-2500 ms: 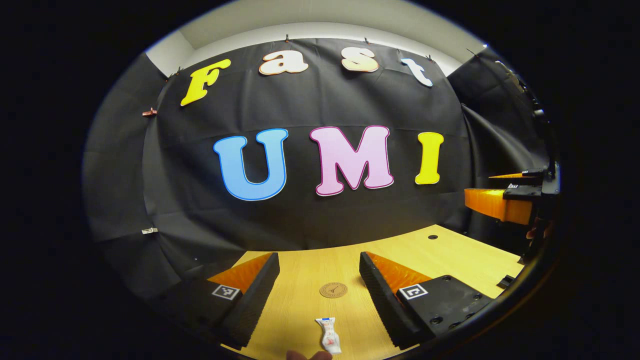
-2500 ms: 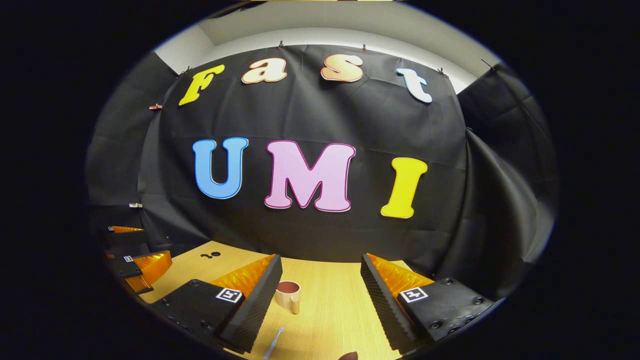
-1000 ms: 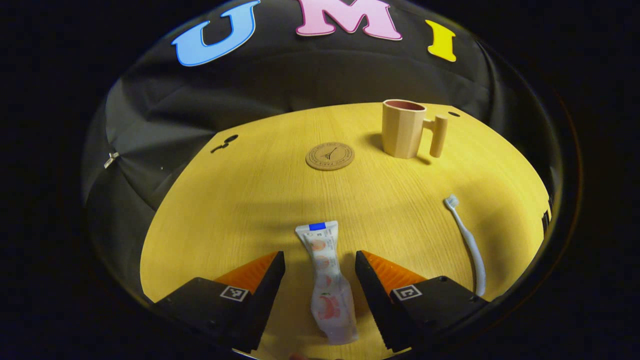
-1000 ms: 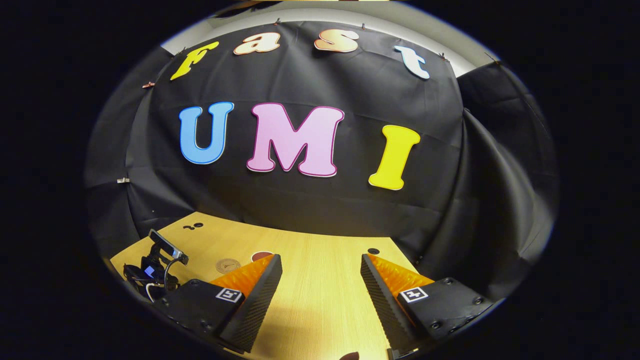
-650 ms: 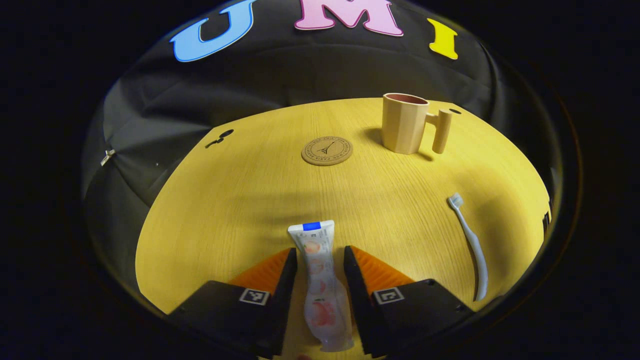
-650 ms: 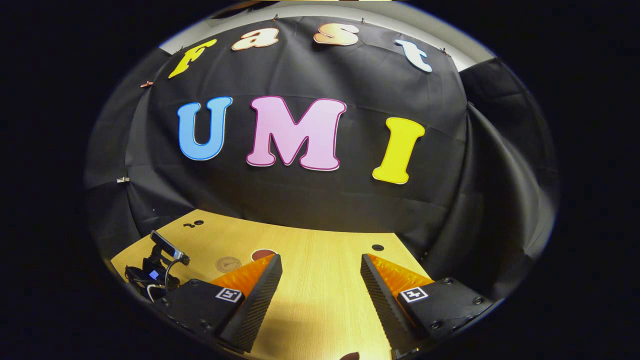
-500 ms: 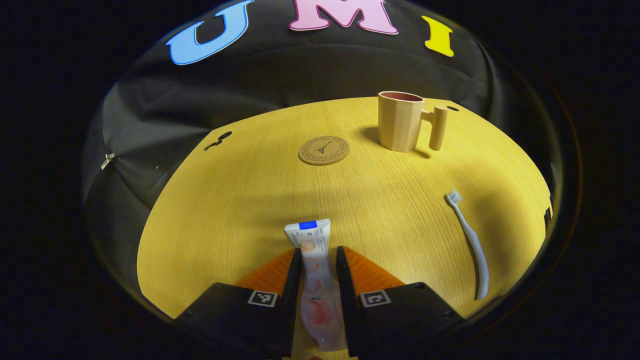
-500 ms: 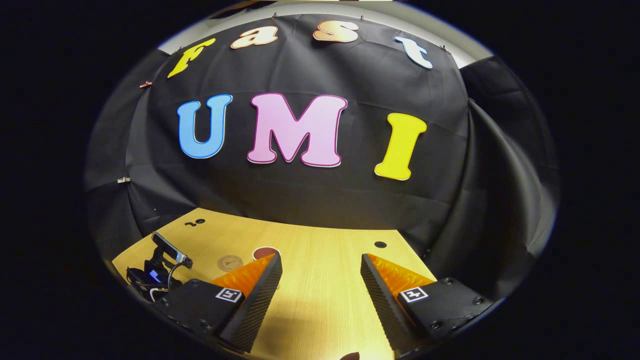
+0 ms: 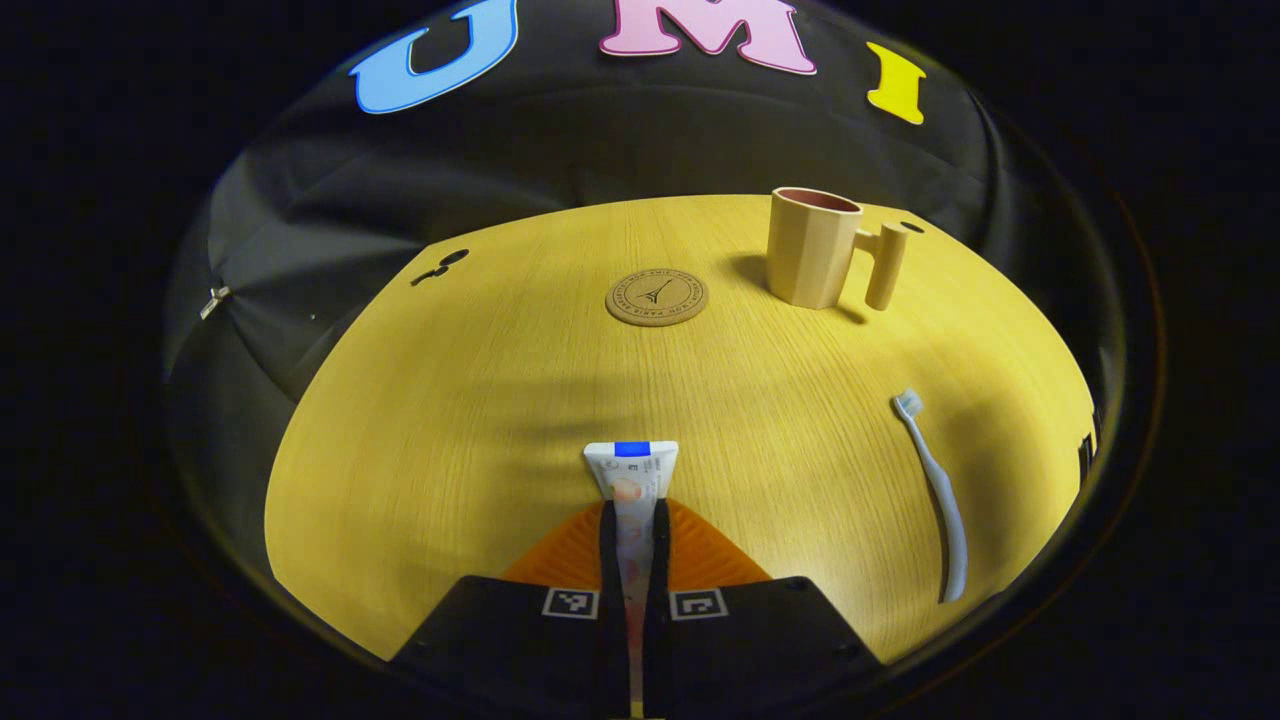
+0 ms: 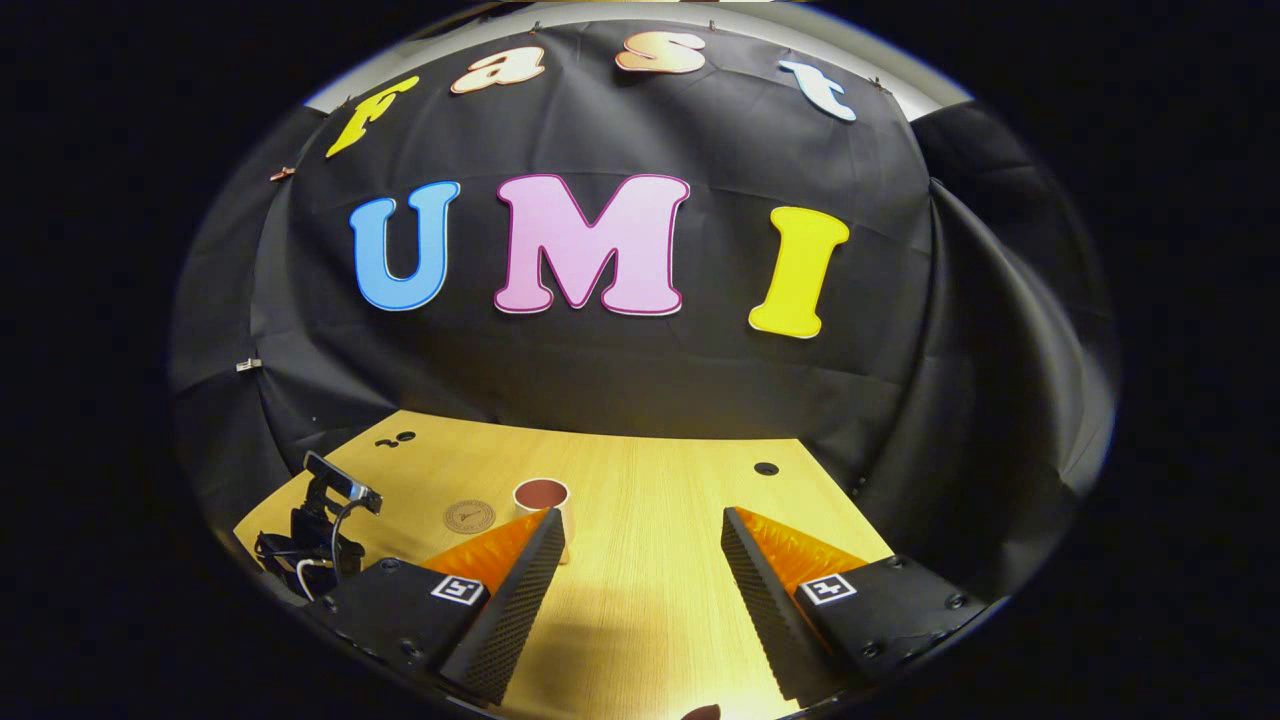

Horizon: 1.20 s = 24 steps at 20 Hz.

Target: Put the toothbrush and toothpaste on the desktop into the cup, then pick up the cup and place it on the coaster on the desktop.

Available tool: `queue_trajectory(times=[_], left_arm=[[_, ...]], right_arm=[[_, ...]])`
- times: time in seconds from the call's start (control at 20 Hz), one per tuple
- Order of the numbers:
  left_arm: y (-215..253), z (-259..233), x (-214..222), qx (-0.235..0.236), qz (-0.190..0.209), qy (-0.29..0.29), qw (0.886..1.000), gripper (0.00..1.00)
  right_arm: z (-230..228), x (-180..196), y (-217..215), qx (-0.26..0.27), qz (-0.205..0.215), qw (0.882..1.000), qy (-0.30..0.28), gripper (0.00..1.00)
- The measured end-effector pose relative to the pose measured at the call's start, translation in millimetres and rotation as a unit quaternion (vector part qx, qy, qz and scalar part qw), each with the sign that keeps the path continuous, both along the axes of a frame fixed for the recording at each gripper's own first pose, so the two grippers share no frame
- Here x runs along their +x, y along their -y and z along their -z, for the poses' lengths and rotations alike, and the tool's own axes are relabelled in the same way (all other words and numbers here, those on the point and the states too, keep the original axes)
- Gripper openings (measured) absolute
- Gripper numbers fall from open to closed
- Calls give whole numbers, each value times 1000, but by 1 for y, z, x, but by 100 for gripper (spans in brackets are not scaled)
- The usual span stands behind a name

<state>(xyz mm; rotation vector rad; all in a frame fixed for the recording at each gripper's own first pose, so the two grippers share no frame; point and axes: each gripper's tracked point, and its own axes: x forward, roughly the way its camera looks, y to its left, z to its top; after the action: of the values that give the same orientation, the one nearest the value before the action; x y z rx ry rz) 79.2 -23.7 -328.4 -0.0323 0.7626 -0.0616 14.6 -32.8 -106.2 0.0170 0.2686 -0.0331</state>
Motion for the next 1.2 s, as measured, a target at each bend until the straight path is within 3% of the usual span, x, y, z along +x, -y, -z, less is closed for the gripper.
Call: queue_trajectory(times=[0.05, 0.1, 0.45, 0.85, 0.9, 0.95, 1.1, 1.2], left_arm=[[0, -2, 0, -14, -1, 2, 1000, 5], [-2, -1, -1, -23, -3, 2, 1000, 9], [-17, -59, -4, -59, -16, 72, 996, 8], [-41, -118, -28, -93, -42, 130, 986, 8], [-44, -119, -32, -95, -44, 132, 986, 4], [-49, -120, -36, -95, -46, 133, 986, 8], [-61, -108, -47, -86, -52, 125, 987, 8], [-69, -101, -56, -83, -56, 118, 988, 8]], right_arm=[[2, -2, -2, 1, -1, 1000, -3, 97], [6, -3, -5, 3, -3, 1000, -11, 97], [59, -9, -45, 56, -34, 991, -118, 97], [162, -17, -113, 64, -77, 954, -284, 96], [175, -18, -121, 62, -80, 948, -301, 94], [187, -20, -129, 58, -84, 944, -313, 93], [221, -20, -139, 31, -90, 934, -345, 85], [239, -21, -140, 25, -90, 926, -366, 86]])
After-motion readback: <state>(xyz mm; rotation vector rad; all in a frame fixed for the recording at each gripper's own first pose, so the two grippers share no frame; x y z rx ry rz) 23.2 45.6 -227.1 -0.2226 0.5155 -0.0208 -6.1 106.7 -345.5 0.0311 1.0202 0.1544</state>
